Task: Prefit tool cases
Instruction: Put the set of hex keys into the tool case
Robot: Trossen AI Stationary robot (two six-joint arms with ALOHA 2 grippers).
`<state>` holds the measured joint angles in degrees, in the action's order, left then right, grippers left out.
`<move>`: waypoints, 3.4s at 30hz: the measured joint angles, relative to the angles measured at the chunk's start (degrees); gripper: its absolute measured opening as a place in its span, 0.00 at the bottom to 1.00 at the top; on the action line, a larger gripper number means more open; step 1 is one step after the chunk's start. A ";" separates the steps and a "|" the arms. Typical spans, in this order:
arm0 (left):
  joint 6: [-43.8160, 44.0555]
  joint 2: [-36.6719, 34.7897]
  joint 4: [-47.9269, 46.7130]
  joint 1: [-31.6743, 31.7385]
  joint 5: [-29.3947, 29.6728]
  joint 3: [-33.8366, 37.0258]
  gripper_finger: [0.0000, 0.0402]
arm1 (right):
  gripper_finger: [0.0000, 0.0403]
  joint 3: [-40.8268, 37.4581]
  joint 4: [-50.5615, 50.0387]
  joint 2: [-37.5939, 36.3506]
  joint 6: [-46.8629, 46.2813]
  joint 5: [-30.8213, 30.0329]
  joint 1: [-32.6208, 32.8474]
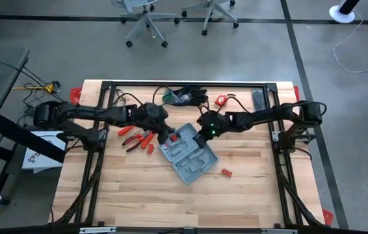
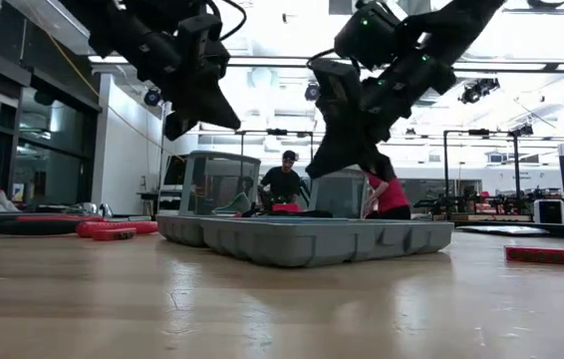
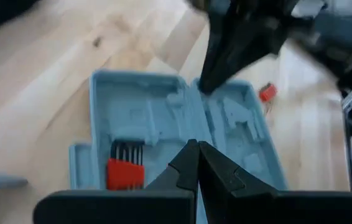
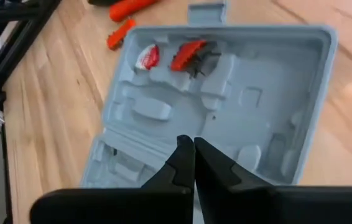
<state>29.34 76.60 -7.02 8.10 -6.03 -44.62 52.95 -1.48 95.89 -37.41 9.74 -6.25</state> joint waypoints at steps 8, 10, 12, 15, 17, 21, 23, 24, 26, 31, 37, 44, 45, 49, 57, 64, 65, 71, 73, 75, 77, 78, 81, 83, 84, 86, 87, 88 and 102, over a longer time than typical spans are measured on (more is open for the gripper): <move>8.96 0.26 -14.36 -6.97 7.48 0.00 0.00 | 0.00 11.83 -14.99 5.61 10.17 -0.26 -0.82; 11.22 0.26 -16.63 -8.58 8.61 0.00 0.00 | 0.00 12.69 -17.34 6.60 10.83 -0.45 -1.41; 12.74 0.54 -17.54 -9.95 8.69 0.00 0.00 | 0.00 12.10 -17.61 6.72 10.93 -0.41 -2.24; 14.47 2.30 -18.25 -11.83 8.32 0.00 0.00 | 0.00 10.54 -18.28 6.65 11.74 0.36 -3.45; 15.20 4.65 -18.09 -13.05 8.28 0.00 0.00 | 0.00 9.27 -19.08 6.65 12.36 0.85 -3.94; 16.99 9.44 -16.60 -15.21 7.74 0.00 0.00 | 0.00 7.51 -18.85 6.65 12.28 1.57 -4.29; 17.09 11.55 -16.26 -16.03 7.52 0.00 0.00 | 0.00 7.03 -18.24 6.65 11.96 1.70 -4.28; 17.08 12.41 -16.15 -16.32 7.46 0.00 0.00 | 0.00 6.91 -18.18 6.65 11.76 1.56 -4.28; 16.75 14.03 -15.74 -16.55 7.63 0.00 0.00 | 0.00 6.88 -18.19 6.65 11.44 1.46 -4.26; 13.52 17.41 -13.41 -15.06 7.75 -0.15 0.00 | 0.00 6.88 -19.12 6.65 10.45 1.68 -2.98; 9.41 18.03 -12.18 -11.63 6.82 -0.19 0.00 | 0.00 7.04 -19.20 8.20 9.12 2.78 -0.02; 5.98 18.03 -10.09 -9.32 7.54 0.00 0.00 | 0.00 6.95 -19.11 8.18 4.62 2.93 3.35; 5.94 18.05 -9.81 -9.23 8.03 0.00 0.00 | 0.00 6.90 -19.29 7.91 4.18 2.88 3.72; 4.46 18.14 -9.13 -8.86 8.26 0.00 0.00 | 0.00 6.79 -19.39 6.67 2.46 2.36 5.18; 3.39 18.17 -8.31 -8.81 8.44 0.00 0.00 | 0.00 6.79 -18.94 2.12 -0.28 -3.16 6.82; 2.45 18.27 -5.45 -8.55 7.88 0.02 0.00 | 0.00 6.79 -11.03 3.11 -0.84 -3.03 2.45; 2.38 18.27 -5.47 -8.43 7.61 0.02 0.00 | 0.00 6.79 -10.03 3.42 -1.17 -2.59 1.60; 2.32 18.27 -5.67 -8.31 7.11 0.02 0.00 | 0.00 6.84 -10.17 5.47 -0.12 0.22 -1.84; 1.98 18.25 -5.62 -8.31 6.97 0.02 0.00 | 0.00 6.84 -10.80 5.94 0.19 0.93 -2.45; 1.90 18.25 -5.69 -8.31 6.92 0.01 0.00 | 0.00 6.84 -11.33 6.09 0.25 1.29 -2.83; 1.90 18.24 -5.69 -8.31 6.90 0.02 0.00 | 0.00 6.84 -11.39 6.09 0.33 1.31 -2.90; 1.90 18.23 -5.70 -8.31 6.84 0.02 0.00 | 0.00 6.86 -11.34 6.09 0.33 1.31 -2.88; 1.58 18.21 -5.71 -8.31 6.76 0.02 0.00 | 0.00 6.86 -11.69 6.09 0.37 1.29 -2.88; 1.02 18.21 -5.73 -8.33 6.74 0.00 0.00 | 0.00 6.86 -12.03 6.09 0.82 0.93 -2.88; 0.75 18.19 -5.75 -8.33 6.74 0.02 0.00 | 0.00 6.86 -12.18 6.09 1.20 0.81 -2.88; 0.42 18.16 -5.74 -8.33 6.74 0.02 0.00 | 0.00 6.86 -12.22 6.09 1.40 0.83 -3.11; 0.40 18.16 -5.75 -8.32 6.73 0.01 0.00 | 0.00 6.86 -12.19 6.09 1.42 0.83 -3.23; 0.40 18.16 -5.74 -8.31 6.71 0.00 0.00 | 0.00 6.86 -12.11 6.17 1.42 0.83 -3.43; -0.10 18.16 -5.60 -8.20 6.30 0.00 0.00 | 0.00 6.90 -12.33 6.63 1.42 3.46 -5.54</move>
<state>29.24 94.76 -12.62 -0.10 0.27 -44.62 59.86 -13.81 102.52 -35.99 13.20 -11.79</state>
